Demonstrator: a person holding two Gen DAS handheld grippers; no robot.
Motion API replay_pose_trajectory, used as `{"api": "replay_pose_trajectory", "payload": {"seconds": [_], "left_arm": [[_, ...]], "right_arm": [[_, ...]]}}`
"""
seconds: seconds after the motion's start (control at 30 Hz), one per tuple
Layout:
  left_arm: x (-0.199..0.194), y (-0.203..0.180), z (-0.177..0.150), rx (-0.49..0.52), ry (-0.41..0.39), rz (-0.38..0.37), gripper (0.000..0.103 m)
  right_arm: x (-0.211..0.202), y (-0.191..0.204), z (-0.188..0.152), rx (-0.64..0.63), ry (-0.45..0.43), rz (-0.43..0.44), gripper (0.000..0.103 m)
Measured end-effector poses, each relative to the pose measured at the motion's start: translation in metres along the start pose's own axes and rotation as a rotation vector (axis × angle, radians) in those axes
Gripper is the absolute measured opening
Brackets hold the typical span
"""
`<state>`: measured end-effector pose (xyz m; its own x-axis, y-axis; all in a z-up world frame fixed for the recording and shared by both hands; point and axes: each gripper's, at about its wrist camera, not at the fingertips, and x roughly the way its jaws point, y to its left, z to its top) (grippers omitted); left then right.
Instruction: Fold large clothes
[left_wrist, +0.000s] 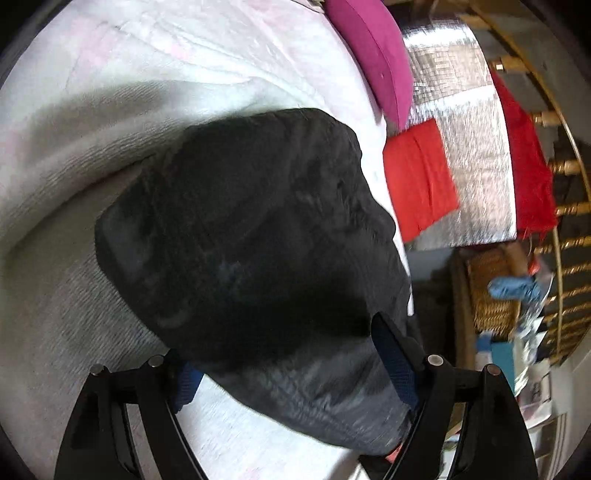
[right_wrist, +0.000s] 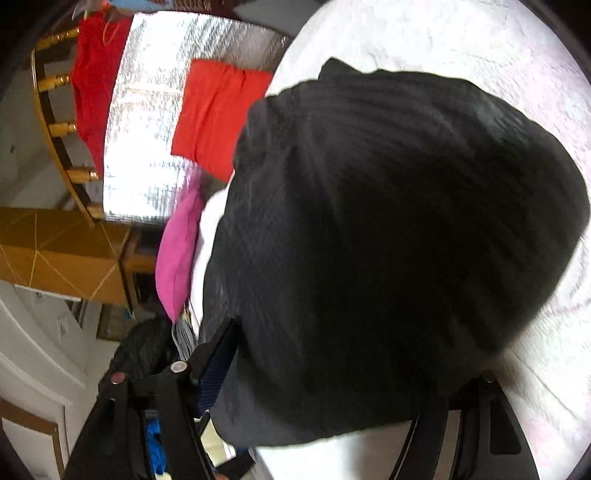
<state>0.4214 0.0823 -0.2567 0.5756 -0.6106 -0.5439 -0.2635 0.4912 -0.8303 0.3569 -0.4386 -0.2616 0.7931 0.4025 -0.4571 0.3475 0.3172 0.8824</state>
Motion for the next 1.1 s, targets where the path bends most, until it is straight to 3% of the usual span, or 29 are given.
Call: {"api": "replay_pose_trajectory", "payload": {"seconds": [0.1, 0.17, 0.23, 0.3, 0.37, 0.57, 1.1], "left_arm": [[-0.002, 0.009, 0.005, -0.023, -0.022, -0.004, 0.072], [0.001, 0.013, 0.009, -0.036, -0.029, -0.007, 0.057], [0.007, 0.012, 0.009, -0.026, -0.032, -0.002, 0.049], [0.007, 0.007, 0.008, 0.006, -0.044, 0.002, 0.040], [0.003, 0.000, 0.006, 0.044, -0.053, 0.003, 0.030], [-0.011, -0.005, 0.001, 0.071, -0.064, 0.003, 0.024], [-0.060, 0.005, -0.039, 0.077, -0.034, 0.024, 0.024]], "right_arm": [[-0.002, -0.007, 0.005, 0.050, -0.048, 0.032, 0.075], [-0.005, -0.010, 0.007, 0.073, -0.076, 0.053, 0.075], [-0.005, -0.010, 0.006, 0.065, -0.106, 0.039, 0.072], [-0.005, -0.011, 0.005, 0.051, -0.118, -0.001, 0.057], [-0.007, -0.011, 0.006, 0.042, -0.122, -0.008, 0.053], [-0.014, 0.004, 0.004, -0.041, -0.121, -0.036, 0.040], [-0.057, 0.011, -0.012, -0.131, -0.070, -0.073, 0.039]]}}
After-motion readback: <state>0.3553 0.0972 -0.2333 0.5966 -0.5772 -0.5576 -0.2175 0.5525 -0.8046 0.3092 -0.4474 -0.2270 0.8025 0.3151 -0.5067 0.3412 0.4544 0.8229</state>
